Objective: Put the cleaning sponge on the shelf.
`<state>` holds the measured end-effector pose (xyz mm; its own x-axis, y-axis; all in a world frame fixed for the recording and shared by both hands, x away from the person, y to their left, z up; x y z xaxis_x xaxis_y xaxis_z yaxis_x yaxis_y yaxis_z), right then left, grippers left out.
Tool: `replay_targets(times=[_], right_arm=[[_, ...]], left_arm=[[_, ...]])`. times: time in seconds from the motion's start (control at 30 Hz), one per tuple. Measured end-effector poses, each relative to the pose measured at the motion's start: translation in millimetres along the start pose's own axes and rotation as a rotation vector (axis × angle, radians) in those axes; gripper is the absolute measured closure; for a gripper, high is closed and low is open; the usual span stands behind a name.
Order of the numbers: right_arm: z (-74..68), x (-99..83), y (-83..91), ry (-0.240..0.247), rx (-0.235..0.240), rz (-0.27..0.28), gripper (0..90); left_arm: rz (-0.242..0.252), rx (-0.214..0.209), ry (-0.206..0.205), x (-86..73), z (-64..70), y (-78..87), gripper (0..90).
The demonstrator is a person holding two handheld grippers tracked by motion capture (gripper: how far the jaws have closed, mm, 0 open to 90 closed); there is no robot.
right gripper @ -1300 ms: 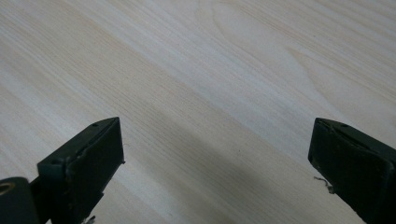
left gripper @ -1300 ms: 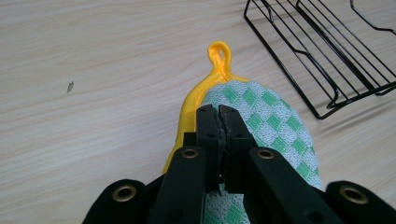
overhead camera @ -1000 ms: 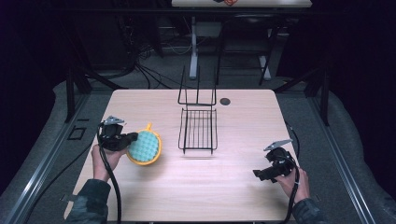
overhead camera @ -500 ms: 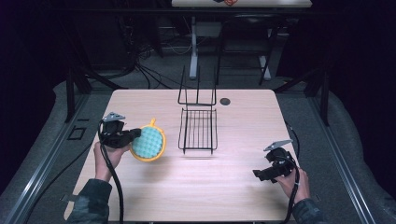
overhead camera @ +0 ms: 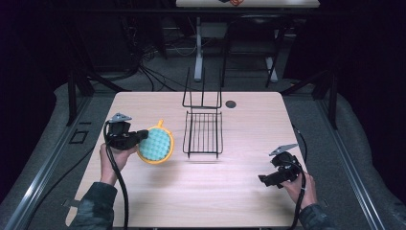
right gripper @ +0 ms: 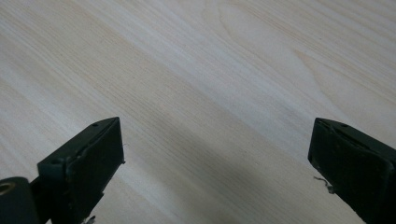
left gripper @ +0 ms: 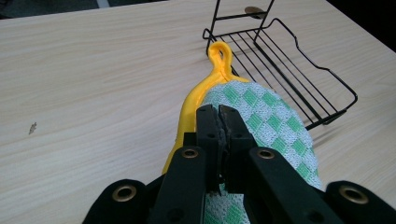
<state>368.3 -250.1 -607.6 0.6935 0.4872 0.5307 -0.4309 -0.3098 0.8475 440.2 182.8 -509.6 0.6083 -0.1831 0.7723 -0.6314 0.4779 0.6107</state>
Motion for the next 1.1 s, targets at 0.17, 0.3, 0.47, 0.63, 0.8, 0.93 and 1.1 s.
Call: replay_targets(times=[0.17, 0.3, 0.47, 0.63, 0.8, 0.93, 1.1], right_arm=[[-0.1, 1.0, 0.4, 0.005, -0.006, -0.001, 2.8], [0.1, 1.0, 0.5, 0.007, -0.008, -0.006, 2.8], [1.2, 1.0, 0.7, 0.003, -0.010, 0.000, 2.8], [1.4, 0.6, -0.4, 0.011, -0.010, -0.008, 2.8], [1.1, 0.8, 0.0, 0.003, -0.007, -0.002, 2.8], [1.3, 0.7, 0.0, 0.007, -0.010, -0.004, 2.9], [1.6, 0.7, 0.2, 0.007, -0.010, -0.003, 2.9]], left_arm=[[0.017, -0.015, 0.009, 6.8, 5.8, -1.3, 88.1], [0.017, -0.023, 0.003, 11.8, 10.6, -3.4, 88.1], [0.023, -0.032, 0.010, 15.2, 13.4, -7.8, 88.1], [0.033, -0.048, 0.021, 20.6, 17.2, -14.0, 88.2], [0.035, -0.062, 0.010, 27.3, 27.3, -23.1, 88.2], [0.034, -0.067, 0.004, 30.7, 33.6, -31.6, 88.2], [0.036, -0.080, 0.005, 33.8, 41.6, -41.9, 88.2]])
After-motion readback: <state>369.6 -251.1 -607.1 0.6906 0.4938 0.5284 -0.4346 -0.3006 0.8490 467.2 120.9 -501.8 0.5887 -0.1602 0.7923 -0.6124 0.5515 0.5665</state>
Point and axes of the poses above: each handheld gripper's, and its own axes: y roughly backward along the jaws, x roughly out of its top, z roughly to its right, the point moved 9 cm from there along -y, roughly forward along the jaws, and after that the axes turned 1 degree about y, right-handed, at the moved point
